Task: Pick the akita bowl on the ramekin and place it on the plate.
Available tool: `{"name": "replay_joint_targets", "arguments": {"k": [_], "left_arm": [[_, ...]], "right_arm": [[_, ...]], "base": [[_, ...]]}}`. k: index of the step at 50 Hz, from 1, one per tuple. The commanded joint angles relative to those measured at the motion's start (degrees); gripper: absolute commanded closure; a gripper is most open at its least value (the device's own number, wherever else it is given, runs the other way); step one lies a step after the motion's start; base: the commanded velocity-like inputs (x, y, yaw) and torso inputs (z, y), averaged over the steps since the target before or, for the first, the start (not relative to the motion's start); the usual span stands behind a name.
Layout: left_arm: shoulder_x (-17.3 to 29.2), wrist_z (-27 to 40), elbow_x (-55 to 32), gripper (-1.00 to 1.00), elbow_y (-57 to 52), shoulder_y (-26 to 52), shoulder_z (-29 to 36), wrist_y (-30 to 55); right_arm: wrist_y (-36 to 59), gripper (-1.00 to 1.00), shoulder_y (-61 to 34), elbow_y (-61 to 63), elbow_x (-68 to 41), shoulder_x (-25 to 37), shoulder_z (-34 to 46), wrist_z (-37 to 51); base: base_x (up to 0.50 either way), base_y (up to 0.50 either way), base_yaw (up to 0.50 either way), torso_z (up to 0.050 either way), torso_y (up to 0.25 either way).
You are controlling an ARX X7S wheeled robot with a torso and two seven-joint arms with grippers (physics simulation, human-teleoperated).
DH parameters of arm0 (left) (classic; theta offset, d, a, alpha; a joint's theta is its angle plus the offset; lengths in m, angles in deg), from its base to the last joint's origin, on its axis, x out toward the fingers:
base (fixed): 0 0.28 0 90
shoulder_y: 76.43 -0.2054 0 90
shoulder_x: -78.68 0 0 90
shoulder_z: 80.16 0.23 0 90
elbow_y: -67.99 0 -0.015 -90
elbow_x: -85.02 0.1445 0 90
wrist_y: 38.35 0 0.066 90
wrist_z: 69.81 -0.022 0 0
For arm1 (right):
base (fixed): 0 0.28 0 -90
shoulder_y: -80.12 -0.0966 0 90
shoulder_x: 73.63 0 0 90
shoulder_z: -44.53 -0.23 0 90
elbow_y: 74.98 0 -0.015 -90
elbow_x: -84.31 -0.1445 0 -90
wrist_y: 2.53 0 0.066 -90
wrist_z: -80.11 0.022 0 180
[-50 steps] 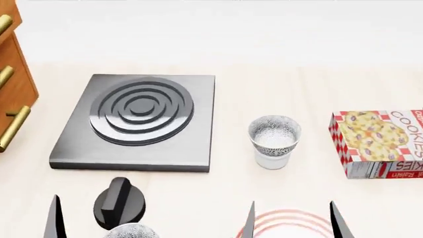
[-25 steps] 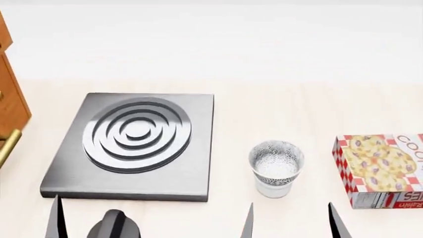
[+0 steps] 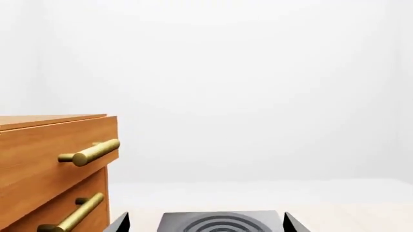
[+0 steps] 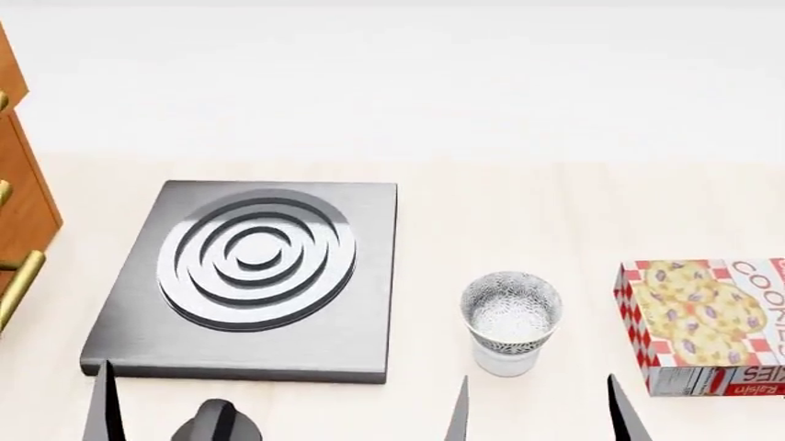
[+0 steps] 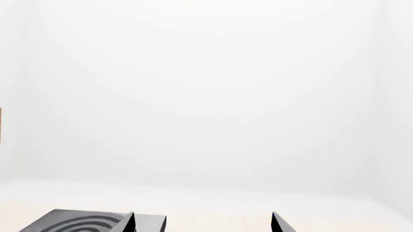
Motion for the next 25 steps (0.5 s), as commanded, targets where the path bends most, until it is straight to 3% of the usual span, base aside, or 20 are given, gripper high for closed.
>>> {"name": "replay_joint_targets", "arguments": {"k": [1, 25], "left_arm": [[0.41, 0.68, 0.15, -1.00, 0.41, -0.63, 0.11, -1.52], [1.09, 1.49, -0.46, -1.00, 1.16, 0.20, 0.66, -1.84]], "right_arm": [[1.12, -1.00, 0.22, 1.11, -0.20, 0.40, 0.48, 0.56], [0.78, -1.00, -0.30, 0.27, -0.58, 1.25, 1.15, 1.30]], "base": [[0.00, 0.00, 0.00, 0.000, -0.250], [0.00, 0.00, 0.00, 0.000, -0.250]]}}
